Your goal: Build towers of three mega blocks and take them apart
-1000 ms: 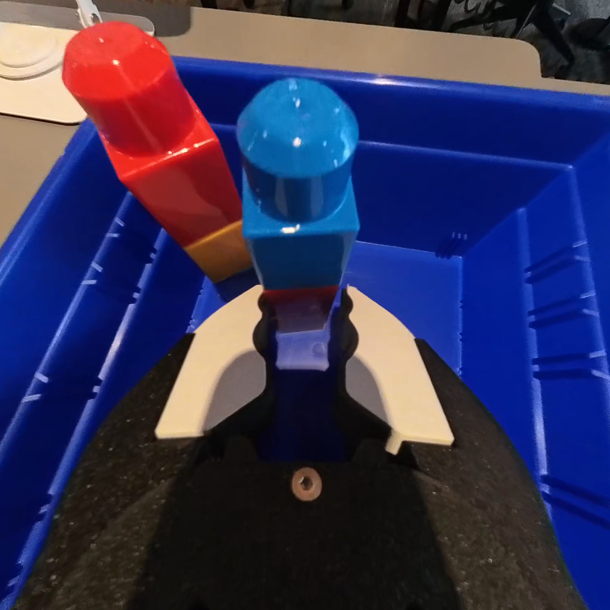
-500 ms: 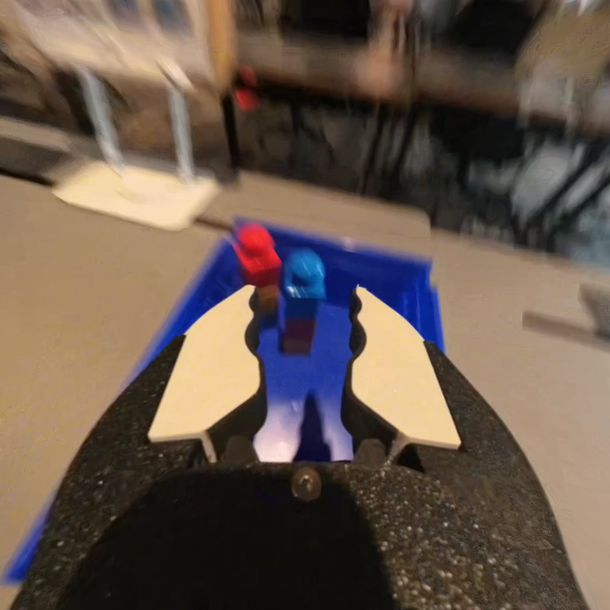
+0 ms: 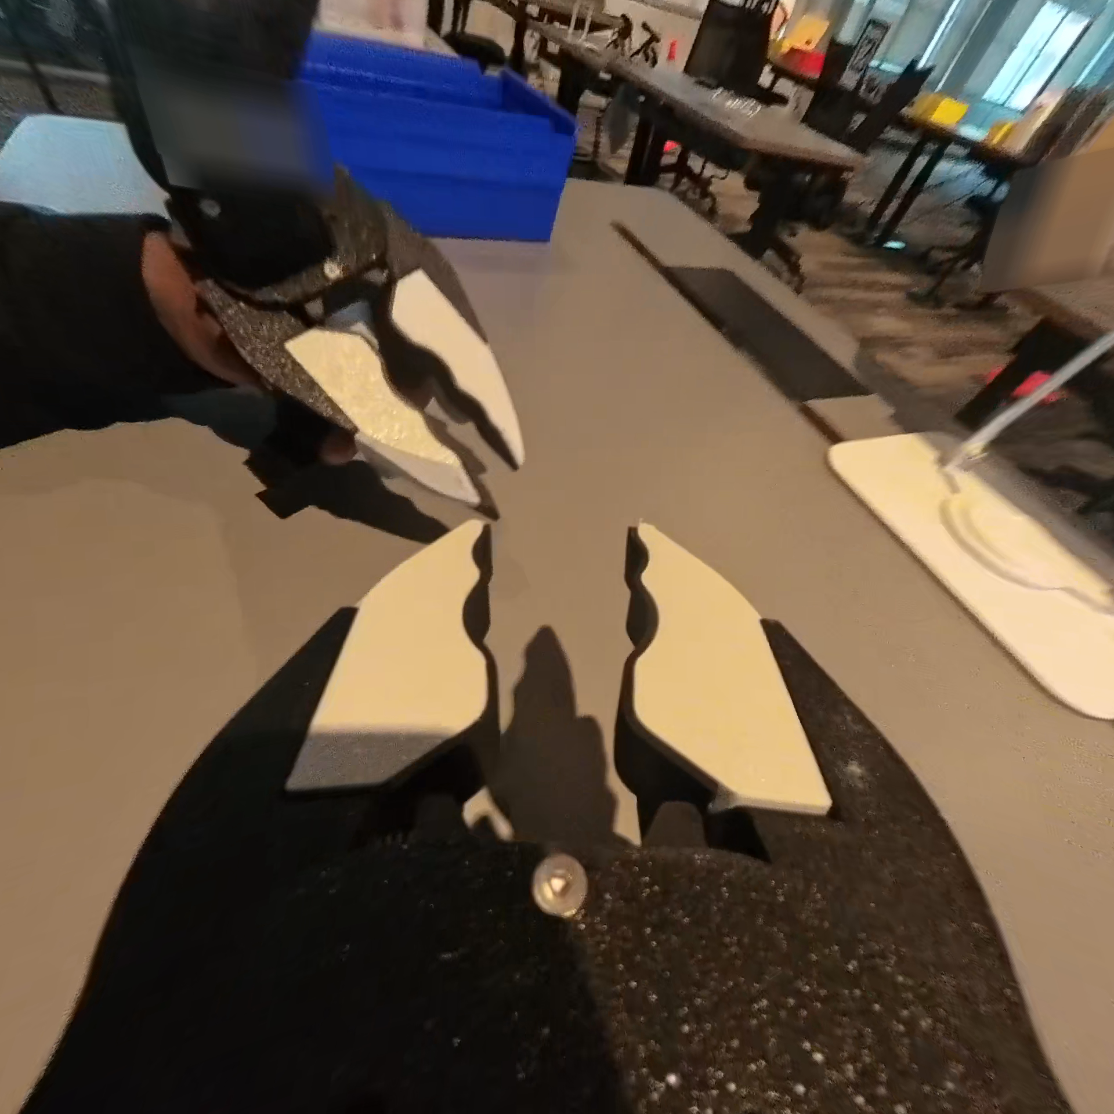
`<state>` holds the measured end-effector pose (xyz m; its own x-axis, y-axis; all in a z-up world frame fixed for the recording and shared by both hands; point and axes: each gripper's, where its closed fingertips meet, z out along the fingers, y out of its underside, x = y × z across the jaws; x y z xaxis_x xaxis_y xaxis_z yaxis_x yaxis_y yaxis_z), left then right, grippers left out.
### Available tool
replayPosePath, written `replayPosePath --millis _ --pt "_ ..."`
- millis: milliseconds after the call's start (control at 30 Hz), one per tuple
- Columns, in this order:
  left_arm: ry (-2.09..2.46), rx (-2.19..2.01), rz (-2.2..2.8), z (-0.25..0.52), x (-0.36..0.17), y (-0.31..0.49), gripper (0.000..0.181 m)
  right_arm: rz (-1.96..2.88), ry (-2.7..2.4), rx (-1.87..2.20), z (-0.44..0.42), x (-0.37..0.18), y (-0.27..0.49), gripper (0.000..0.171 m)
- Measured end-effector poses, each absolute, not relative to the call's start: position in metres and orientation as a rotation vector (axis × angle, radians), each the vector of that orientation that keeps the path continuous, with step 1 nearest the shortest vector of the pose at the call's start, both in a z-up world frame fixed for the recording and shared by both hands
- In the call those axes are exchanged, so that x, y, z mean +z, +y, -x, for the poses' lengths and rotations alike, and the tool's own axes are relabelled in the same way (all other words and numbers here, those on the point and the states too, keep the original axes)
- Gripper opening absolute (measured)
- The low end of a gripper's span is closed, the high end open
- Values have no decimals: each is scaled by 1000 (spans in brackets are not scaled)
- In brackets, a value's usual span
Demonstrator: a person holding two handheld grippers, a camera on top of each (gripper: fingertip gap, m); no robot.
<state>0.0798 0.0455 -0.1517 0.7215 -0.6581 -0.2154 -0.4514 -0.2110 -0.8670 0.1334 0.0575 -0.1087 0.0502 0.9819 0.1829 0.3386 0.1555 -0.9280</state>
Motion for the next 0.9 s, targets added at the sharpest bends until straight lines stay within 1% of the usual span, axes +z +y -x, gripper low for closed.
replayPosePath --millis 133,167,200,267,333,433,533,633,700,767,833,900 --pt "786 -205 1857 -71 -148 51 22 1433 -1455 914 -121 -132 59 45" --pt "759 -201 1850 -69 -145 53 22 1451 -1458 925 -120 -135 59 44" --pt "733 -199 1839 -66 -143 53 23 1452 -1451 926 -120 -134 60 48" --pt "693 -175 1814 -58 -137 54 24 1457 -1452 930 -121 -135 59 47" --pt "651 -133 1806 -45 -131 53 27 1463 -1466 919 -122 -137 58 47" --pt "537 -115 1753 -16 -106 35 35 1454 -1503 878 -121 -141 55 45" --pt "464 -46 1733 33 -69 -4 40 1440 -1555 833 -120 -146 51 44" --pt "318 142 1800 124 -26 -48 39 1427 -1595 806 -118 -150 47 42" --pt "135 139 1912 186 -13 -73 38 1427 -1618 796 -117 -153 46 42" --pt "-52 124 2082 244 -27 -90 38 1429 -1636 787 -116 -155 45 41" --pt "-202 165 2320 292 -66 -105 44 1428 -1650 779 -115 -156 44 41" --pt "-308 139 2523 318 -106 -115 52 1423 -1652 771 -116 -156 44 41"
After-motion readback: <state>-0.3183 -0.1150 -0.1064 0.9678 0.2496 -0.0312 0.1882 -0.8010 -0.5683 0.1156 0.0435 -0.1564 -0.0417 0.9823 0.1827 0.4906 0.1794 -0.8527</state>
